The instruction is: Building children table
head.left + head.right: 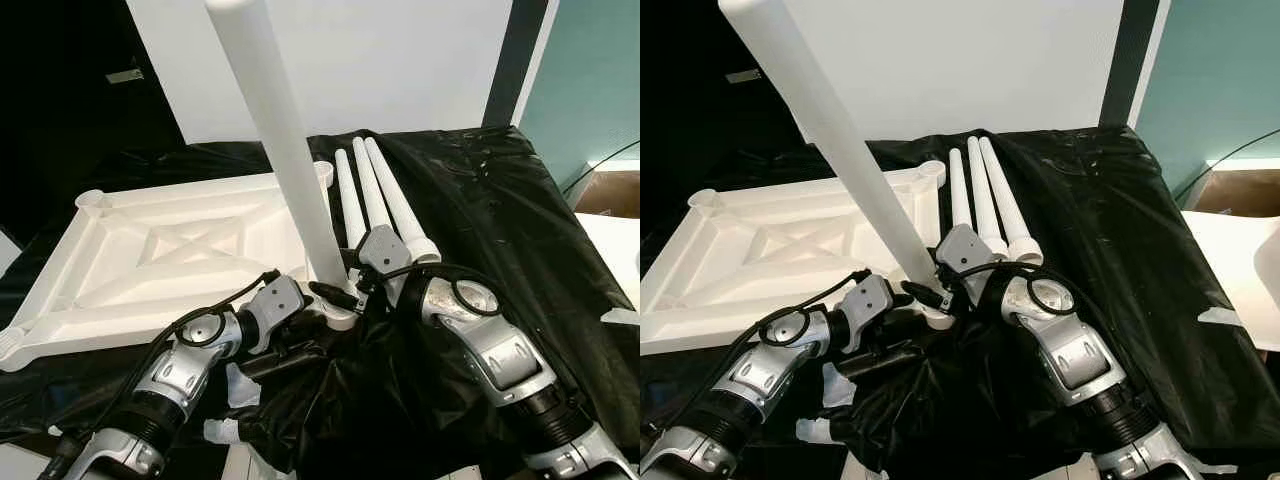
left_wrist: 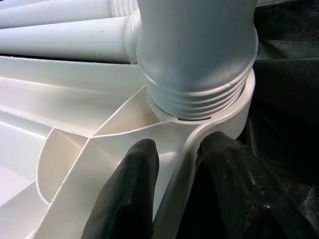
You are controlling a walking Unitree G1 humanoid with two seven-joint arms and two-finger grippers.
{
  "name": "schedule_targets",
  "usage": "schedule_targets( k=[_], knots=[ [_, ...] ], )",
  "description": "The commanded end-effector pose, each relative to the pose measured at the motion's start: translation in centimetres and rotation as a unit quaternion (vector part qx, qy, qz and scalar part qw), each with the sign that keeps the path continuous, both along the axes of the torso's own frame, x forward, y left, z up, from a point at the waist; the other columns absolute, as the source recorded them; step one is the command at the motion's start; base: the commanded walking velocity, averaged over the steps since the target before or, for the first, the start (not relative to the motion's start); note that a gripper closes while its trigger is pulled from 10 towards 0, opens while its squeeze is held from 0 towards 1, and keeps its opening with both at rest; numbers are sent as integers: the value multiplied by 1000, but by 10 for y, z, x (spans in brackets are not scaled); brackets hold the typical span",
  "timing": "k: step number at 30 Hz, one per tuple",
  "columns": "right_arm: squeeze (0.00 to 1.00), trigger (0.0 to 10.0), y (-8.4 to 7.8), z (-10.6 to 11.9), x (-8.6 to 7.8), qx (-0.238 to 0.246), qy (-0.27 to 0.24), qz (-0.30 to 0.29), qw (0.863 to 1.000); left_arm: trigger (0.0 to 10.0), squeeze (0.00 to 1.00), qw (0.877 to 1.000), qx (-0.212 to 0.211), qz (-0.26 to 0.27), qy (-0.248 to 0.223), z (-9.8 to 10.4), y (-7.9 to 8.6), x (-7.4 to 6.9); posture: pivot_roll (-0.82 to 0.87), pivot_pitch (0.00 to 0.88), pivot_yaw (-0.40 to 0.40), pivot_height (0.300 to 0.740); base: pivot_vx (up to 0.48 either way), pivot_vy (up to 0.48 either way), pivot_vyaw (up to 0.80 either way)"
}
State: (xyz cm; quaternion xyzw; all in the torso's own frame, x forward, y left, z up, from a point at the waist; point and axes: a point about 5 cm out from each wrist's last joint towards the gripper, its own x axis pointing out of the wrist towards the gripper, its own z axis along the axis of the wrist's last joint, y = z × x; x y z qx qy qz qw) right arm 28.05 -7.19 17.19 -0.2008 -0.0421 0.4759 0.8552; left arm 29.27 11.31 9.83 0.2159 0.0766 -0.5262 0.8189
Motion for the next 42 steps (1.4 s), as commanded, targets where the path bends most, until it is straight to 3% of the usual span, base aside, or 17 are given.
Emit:
schedule_targets(
  k=[1, 8, 12, 15, 18, 22, 27, 37, 41, 42],
  knots=[
    [0, 10000, -9, -26, -1, -29, 57, -17, 998, 10000, 0, 1000, 9, -23, 15, -5, -6, -5, -4, 0, 81, 740, 0, 0, 0],
    [0, 10000, -15, -23, -5, -57, 41, 24, 997, 10000, 0, 999, 8, -28, 16, -6, -10, -4, -12, 0, 80, 740, 0, 0, 0],
    [0, 10000, -17, -20, -3, -58, 43, 19, 997, 10000, 0, 999, 7, -29, 16, -6, -9, -4, -11, 0, 78, 740, 0, 0, 0],
    [0, 10000, -19, -20, 4, -41, 74, -19, 996, 10000, 0, 999, 8, -28, 16, -6, -8, -4, -11, 0, 78, 740, 0, 0, 0],
    [0, 10000, -20, -20, 13, 1, 136, -79, 988, 10000, 0, 999, 9, -28, 16, -6, -7, -5, -5, 0, 74, 740, 0, 0, 0],
    [0, 10000, -17, -18, 13, 22, 181, -89, 979, 10000, 0, 999, 9, -29, 17, -7, -7, -6, -4, 0, 77, 740, 0, 0, 0],
    [0, 10000, -15, -17, 11, 20, 193, -79, 978, 10000, 0, 999, 9, -30, 17, -7, -7, -6, -3, 0, 78, 740, 0, 0, 0],
    [0, 10000, -16, -22, 5, -10, 195, -58, 979, 10000, 0, 999, 8, -29, 17, -8, -7, -7, 0, 0, 78, 740, 0, 0, 0],
    [0, 10000, -21, -23, -6, -91, 143, 2, 986, 10000, 0, 999, 9, -27, 20, -10, -7, -8, -1, 0, 81, 740, 0, 0, 0],
    [0, 10000, -21, -23, -6, -91, 143, 2, 986, 10000, 0, 999, 9, -27, 20, -10, -7, -8, -1, 0, 81, 740, 0, 0, 0]
  ],
)
